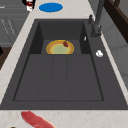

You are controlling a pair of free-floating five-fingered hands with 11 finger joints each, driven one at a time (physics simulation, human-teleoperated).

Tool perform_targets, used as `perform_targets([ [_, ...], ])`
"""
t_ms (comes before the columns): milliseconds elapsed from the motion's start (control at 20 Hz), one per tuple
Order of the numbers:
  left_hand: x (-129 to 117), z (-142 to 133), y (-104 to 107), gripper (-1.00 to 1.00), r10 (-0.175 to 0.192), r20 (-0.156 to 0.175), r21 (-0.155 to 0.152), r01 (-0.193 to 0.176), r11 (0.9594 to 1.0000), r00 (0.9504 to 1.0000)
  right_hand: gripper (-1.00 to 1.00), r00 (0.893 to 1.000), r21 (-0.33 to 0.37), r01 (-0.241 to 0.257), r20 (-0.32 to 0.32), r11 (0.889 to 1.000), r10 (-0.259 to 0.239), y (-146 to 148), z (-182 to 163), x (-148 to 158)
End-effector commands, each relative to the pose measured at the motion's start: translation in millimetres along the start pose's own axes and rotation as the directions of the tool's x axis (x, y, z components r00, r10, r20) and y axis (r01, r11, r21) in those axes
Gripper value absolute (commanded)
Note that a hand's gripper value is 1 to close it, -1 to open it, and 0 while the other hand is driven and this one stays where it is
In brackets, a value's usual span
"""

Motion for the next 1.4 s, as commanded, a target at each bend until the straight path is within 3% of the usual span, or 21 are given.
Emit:
perform_targets([
  [0, -9.4, 8.1, 2.7, 1.00, -0.096, -0.052, 0.015, 0.097, 0.9952, 0.9940, 0.00, 1.000, 0.000, 0.000, 0.000, 1.000, 0.000, 0.0, 0.0, 0.0],
  [100, -13.4, 11.9, 4.4, 1.00, -0.107, -0.057, 0.012, 0.108, 0.9941, 0.9926, 0.00, 1.000, 0.000, 0.000, 0.000, 1.000, 0.000, 0.0, 0.0, 0.0],
  [300, -25.2, 17.7, 9.9, 1.00, -0.151, -0.046, 0.030, 0.153, 0.9878, 0.9875, 0.00, 1.000, 0.000, 0.000, 0.000, 1.000, 0.000, 0.0, 0.0, 0.0],
  [400, -38.5, 18.9, -0.4, 1.00, -0.147, -0.036, 0.028, 0.148, 0.9886, 0.9884, 0.00, 1.000, 0.000, 0.000, 0.000, 1.000, 0.000, 0.0, 0.0, 0.0],
  [550, -57.2, 22.7, -21.8, 1.00, -0.170, -0.037, 0.047, 0.172, 0.9840, 0.9847, 0.00, 1.000, 0.000, 0.000, 0.000, 1.000, 0.000, 0.0, 0.0, 0.0],
  [750, -83.8, 24.5, -40.4, 1.00, -0.165, -0.032, 0.053, 0.166, 0.9846, 0.9858, 0.00, 1.000, 0.000, 0.000, 0.000, 1.000, 0.000, 0.0, 0.0, 0.0],
  [850, -83.0, 25.5, -34.7, 1.00, -0.174, -0.032, 0.065, 0.176, 0.9823, 0.9842, 0.00, 1.000, 0.000, 0.000, 0.000, 1.000, 0.000, 0.0, 0.0, 0.0],
  [950, -80.9, 24.6, -30.0, 1.00, -0.190, -0.032, 0.051, 0.191, 0.9803, 0.9814, 0.00, 1.000, 0.000, 0.000, 0.000, 1.000, 0.000, 0.0, 0.0, 0.0],
  [1050, -83.5, 24.5, -25.5, 1.00, -0.180, -0.032, 0.052, 0.181, 0.9820, 0.9832, 0.00, 1.000, 0.000, 0.000, 0.000, 1.000, 0.000, 0.0, 0.0, 0.0],
  [1150, -73.2, 25.3, -22.7, 1.00, -0.150, -0.033, 0.054, 0.152, 0.9870, 0.9881, 0.00, 1.000, 0.000, 0.000, 0.000, 1.000, 0.000, 0.0, 0.0, 0.0],
  [1200, -66.0, 25.6, -18.0, -1.00, -0.118, -0.028, 0.045, 0.119, 0.9918, 0.9926, 0.00, 1.000, 0.000, 0.000, 0.000, 1.000, 0.000, 0.0, 0.0, 0.0],
  [1250, -58.5, 25.6, -12.5, -1.00, -0.145, -0.046, 0.065, 0.147, 0.9869, 0.9884, 0.00, 1.000, 0.000, 0.000, 0.000, 1.000, 0.000, 0.0, 0.0, 0.0],
  [1300, -58.3, 30.0, -10.3, -1.00, -0.162, -0.038, 0.063, 0.164, 0.9845, 0.9861, 0.00, 1.000, 0.000, 0.000, 0.000, 1.000, 0.000, 0.0, 0.0, 0.0],
  [1350, -58.1, 32.3, -9.2, -1.00, -0.163, -0.033, 0.057, 0.164, 0.9848, 0.9861, 0.00, 1.000, 0.000, 0.000, 0.000, 1.000, 0.000, 0.0, 0.0, 0.0],
])
